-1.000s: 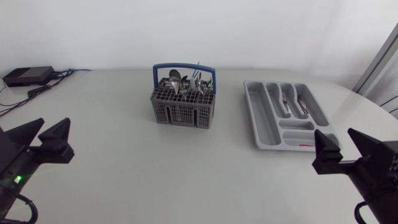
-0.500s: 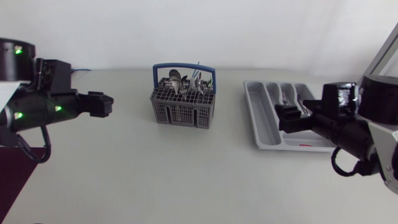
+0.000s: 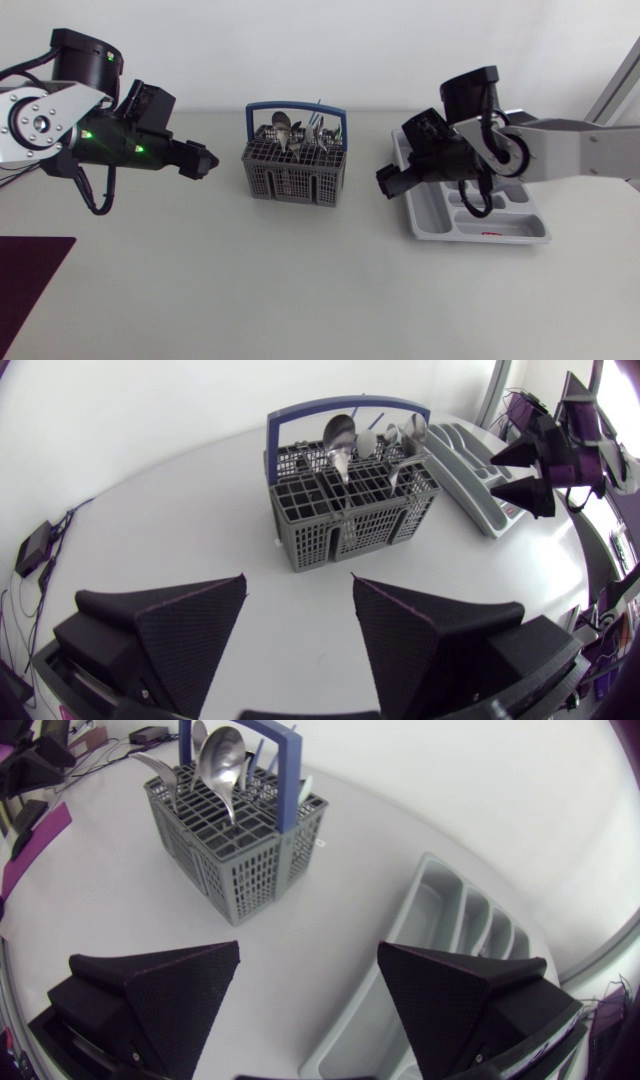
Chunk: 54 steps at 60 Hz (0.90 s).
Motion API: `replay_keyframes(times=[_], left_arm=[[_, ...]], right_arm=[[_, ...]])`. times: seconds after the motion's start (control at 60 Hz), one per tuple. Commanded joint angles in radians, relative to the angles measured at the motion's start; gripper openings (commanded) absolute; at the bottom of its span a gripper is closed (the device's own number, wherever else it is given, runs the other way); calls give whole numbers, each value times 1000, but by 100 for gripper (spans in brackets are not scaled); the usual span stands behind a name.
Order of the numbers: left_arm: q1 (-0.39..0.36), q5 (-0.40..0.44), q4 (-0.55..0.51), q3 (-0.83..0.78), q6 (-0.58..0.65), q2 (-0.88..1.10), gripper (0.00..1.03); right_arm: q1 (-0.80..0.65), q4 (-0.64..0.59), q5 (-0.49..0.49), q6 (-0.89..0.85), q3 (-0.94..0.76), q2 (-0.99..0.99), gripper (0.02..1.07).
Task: Unload the cutlery basket into the drawer organizer.
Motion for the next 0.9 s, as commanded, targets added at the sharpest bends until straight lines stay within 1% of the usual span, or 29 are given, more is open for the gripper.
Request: replay_keyframes(times=[0.0, 0.083, 0.133, 0.233, 0.3, 0.417, 0.433, 0.5, 0.617, 0.667, 0.683, 0.75, 0.883], left_arm=[[-6, 30, 26, 28, 45, 33, 92], [-10, 68, 52, 35, 54, 47, 92], [-12, 97, 78, 39, 55, 50, 92], [-12, 116, 132, 32, 57, 51, 92], [-12, 134, 157, 32, 57, 60, 91], [-10, 159, 184, 31, 57, 77, 91], [-10, 159, 192, 29, 55, 79, 91], [-13, 160, 207, 29, 55, 88, 91], [-16, 160, 227, 28, 54, 97, 91], [-16, 162, 236, 22, 54, 97, 91], [-16, 162, 241, 19, 54, 97, 91], [-13, 162, 249, 16, 52, 97, 91], [-1, 165, 258, 6, 54, 100, 91]], right_arm=[[5, -9, -63, -37, 91, 91, 99], [-18, 5, -223, -33, 191, 178, 99], [-21, 9, -228, -31, 249, 227, 99], [-24, 35, -229, -34, 329, 301, 98], [-25, 48, -229, -36, 375, 341, 95], [-25, 69, -229, -36, 429, 390, 82], [-24, 86, -229, -36, 432, 396, 77], [-16, 114, -228, -43, 447, 413, 61], [-5, 120, -229, -63, 486, 459, 39], [-1, 130, -229, -66, 495, 471, 38], [2, 129, -229, -69, 504, 482, 35], [7, 126, -235, -71, 509, 493, 31], [8, 127, -246, -82, 487, 494, 26]])
